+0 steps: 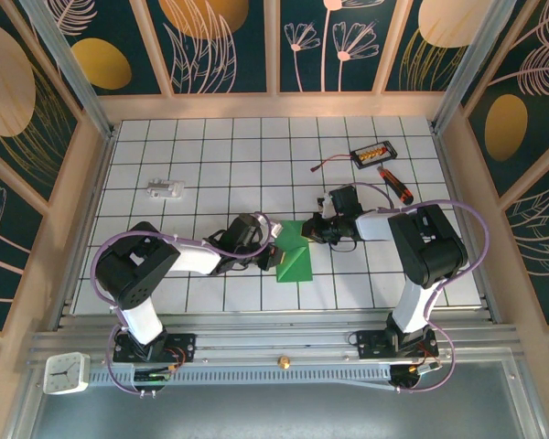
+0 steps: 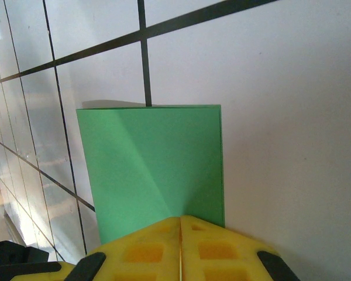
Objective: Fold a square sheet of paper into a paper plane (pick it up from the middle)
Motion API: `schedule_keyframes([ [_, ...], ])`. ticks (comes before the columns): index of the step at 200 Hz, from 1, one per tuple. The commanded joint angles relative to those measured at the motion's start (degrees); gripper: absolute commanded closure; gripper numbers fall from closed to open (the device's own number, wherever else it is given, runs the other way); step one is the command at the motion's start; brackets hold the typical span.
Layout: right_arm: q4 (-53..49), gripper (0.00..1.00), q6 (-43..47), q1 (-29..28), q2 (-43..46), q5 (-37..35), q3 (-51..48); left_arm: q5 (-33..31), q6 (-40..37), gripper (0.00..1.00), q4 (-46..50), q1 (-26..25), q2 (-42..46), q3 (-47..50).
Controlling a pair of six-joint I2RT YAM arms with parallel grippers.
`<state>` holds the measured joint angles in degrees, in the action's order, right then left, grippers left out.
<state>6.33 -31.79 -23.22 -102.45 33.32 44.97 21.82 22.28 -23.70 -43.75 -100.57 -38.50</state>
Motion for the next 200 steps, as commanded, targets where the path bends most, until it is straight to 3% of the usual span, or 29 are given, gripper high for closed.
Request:
schedule_keyframes([
  [1, -2.58, 0.90, 2.21, 0.42, -3.15, -4.40, 0.19, -0.29, -1.27, 1.00, 0.84, 0.69, 0.20, 0.19],
  [200, -2.83, 0.90, 2.26, 0.19, -3.67, -4.54, 0.42, -0.20, -2.66, 1.00, 2.80, 0.77, -2.35, -2.72],
])
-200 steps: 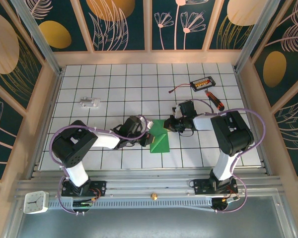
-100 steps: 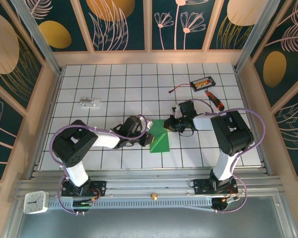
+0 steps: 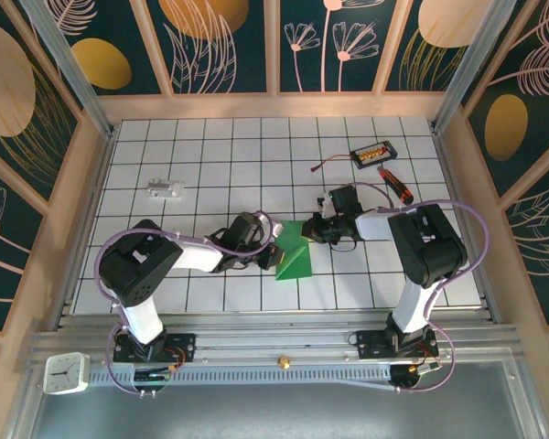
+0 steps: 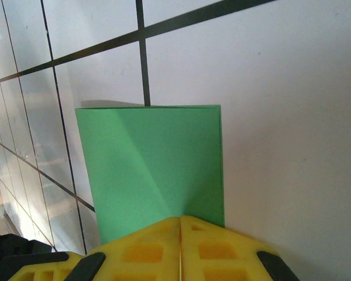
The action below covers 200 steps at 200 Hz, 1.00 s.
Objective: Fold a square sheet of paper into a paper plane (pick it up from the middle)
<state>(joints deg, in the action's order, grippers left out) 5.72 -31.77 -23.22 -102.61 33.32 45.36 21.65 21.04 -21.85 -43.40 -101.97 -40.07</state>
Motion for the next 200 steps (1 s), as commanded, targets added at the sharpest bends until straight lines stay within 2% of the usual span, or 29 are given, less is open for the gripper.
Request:
schedule_keyframes([
  [1, -2.21, 0.90, 2.20, 0.15, -3.54, -4.51, 0.05, -0.03, -1.43, 1.00, 1.02, 0.42, -0.99, -1.15],
  [200, -2.30, 0.90, 2.32, 0.05, -3.50, -4.73, -0.02, -1.00, -1.60, 1.00, 2.19, 0.43, 0.09, 0.07],
])
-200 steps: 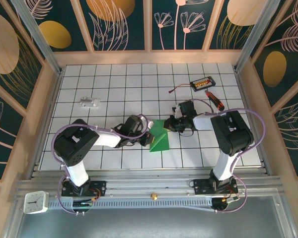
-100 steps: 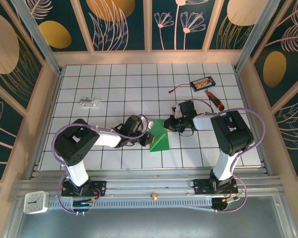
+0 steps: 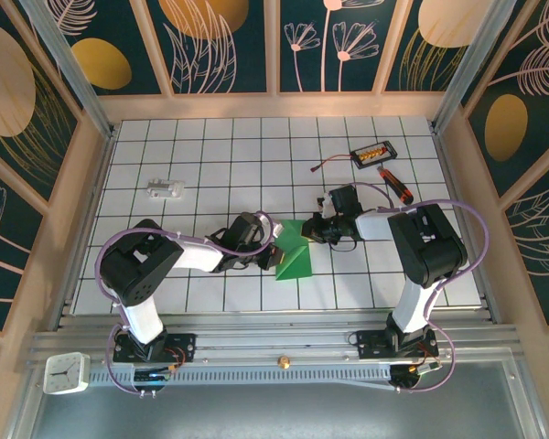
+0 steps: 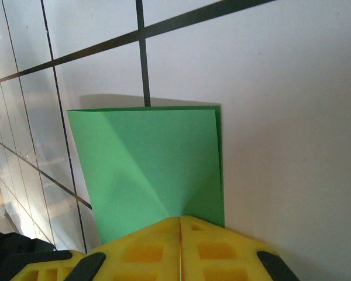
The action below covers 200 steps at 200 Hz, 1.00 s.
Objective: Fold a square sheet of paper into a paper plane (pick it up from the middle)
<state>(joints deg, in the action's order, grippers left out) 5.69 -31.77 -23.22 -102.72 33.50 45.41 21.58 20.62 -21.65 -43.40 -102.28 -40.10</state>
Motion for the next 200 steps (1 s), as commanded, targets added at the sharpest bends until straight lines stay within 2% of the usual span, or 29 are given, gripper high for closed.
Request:
schedule_keyframes([
  [1, -2.32, 0.90, 2.32, 0.08, -3.38, -4.92, -0.06, -0.93, -1.15, 1.00, 1.98, 0.43, 0.41, 0.06],
  [200, -2.67, 0.90, 2.50, 0.04, -3.46, -5.03, 0.03, 0.16, -0.24, 1.00, 1.87, 0.44, 1.01, 0.63],
])
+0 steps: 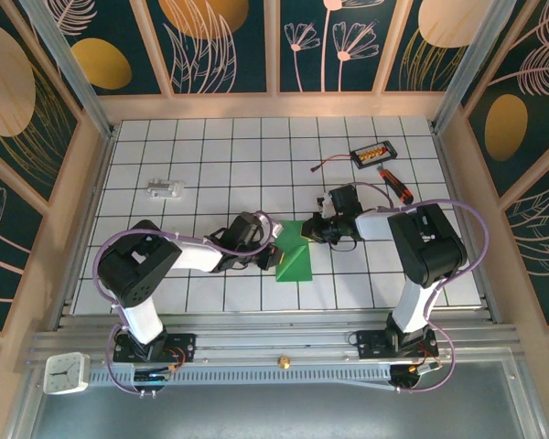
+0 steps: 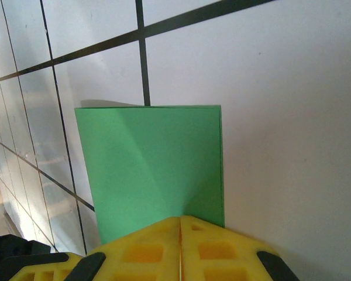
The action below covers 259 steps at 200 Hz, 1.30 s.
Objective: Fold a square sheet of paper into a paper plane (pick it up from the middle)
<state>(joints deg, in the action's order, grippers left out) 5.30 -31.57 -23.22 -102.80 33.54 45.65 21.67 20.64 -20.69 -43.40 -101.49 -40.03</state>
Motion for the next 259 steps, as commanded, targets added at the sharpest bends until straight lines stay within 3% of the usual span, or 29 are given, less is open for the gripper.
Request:
schedule_keyframes([
  [1, -2.30, 0.90, 2.30, 0.03, -3.37, -5.11, -0.21, 0.01, -0.30, 1.00, 0.91, 0.43, 0.19, 0.52],
  [259, -2.85, 0.89, 2.65, 0.11, -2.69, -5.32, 0.42, -0.45, -2.01, 1.00, 3.09, 0.42, -2.35, -1.63],
])
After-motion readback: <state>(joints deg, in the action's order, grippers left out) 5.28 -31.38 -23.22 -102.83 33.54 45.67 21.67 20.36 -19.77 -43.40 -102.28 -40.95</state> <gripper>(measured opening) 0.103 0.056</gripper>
